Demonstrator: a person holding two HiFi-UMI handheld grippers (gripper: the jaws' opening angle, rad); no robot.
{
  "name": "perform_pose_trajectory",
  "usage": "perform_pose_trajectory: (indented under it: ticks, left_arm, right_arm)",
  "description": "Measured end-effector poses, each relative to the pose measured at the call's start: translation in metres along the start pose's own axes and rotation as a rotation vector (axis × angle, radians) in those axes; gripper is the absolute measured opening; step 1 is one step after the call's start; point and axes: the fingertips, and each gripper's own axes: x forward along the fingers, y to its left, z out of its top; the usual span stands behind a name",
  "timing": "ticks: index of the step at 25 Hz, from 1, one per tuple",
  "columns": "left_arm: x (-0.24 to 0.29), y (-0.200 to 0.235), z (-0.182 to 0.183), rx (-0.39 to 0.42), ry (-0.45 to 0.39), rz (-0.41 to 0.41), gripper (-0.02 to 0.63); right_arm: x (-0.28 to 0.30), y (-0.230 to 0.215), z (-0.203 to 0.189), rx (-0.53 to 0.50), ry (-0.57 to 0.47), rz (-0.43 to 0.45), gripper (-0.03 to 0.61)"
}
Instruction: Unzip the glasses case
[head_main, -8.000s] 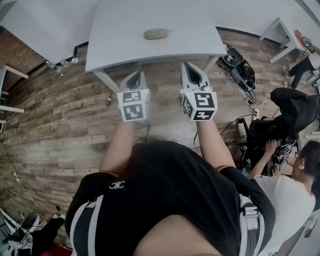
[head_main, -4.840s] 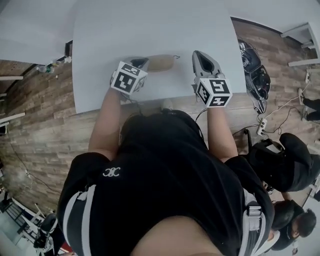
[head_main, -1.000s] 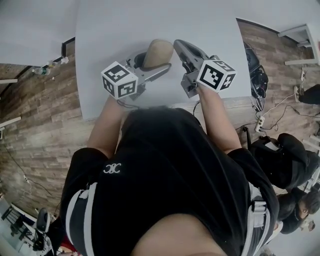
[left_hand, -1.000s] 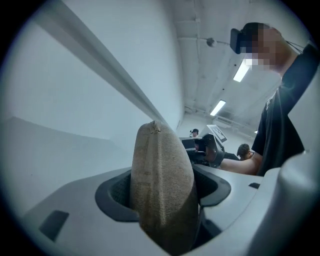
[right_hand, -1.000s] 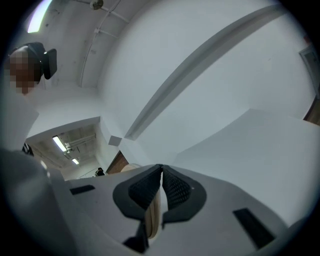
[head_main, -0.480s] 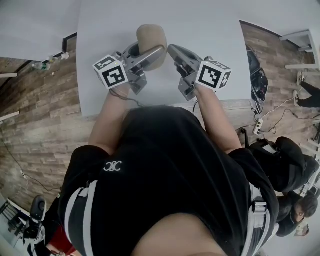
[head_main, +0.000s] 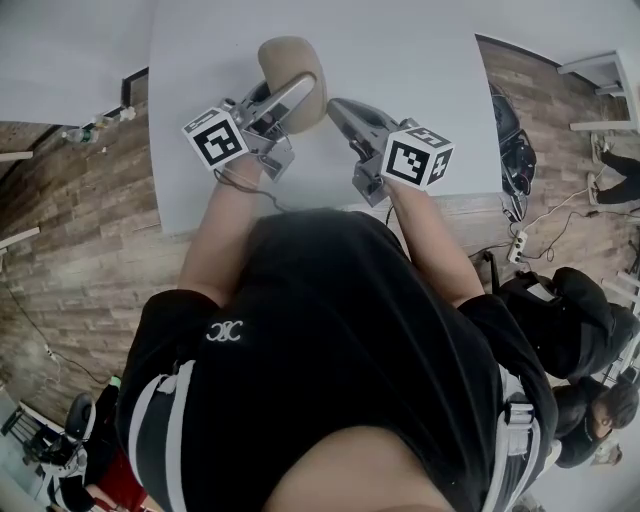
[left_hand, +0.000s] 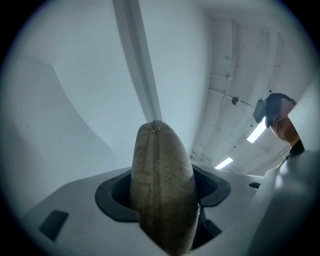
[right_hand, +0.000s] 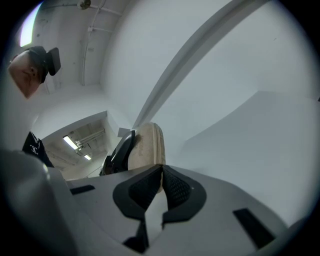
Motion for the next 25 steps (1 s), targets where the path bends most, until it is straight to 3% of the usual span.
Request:
perform_pose_trajectory:
  ticks: [6, 14, 21, 25]
  left_arm:
    - [0.003, 0.006, 0.004, -0.096, -0.055, 0.0, 0.307]
    - [0.001, 0.011, 0.037, -0.329, -0.3, -0.076, 0.307]
    - [-0.003, 0.02, 0.056, -0.403, -0.47, -0.07, 0.307]
    - [-0.001, 0.021, 0.057, -0.401, -0.494, -0.057, 0.307]
  right_arm:
    - [-0.003, 0.001, -0.002, -0.006, -0.015, 0.003, 0.023]
    - [0.0, 0.013, 0.013, 0.121, -0.119, 0.084, 0.023]
    - [0.011, 0.022, 0.008, 0.4, -0.248, 0.158, 0.023]
    - [0.014, 0.026, 0.001, 0.454, -0.258, 0.164, 0.023]
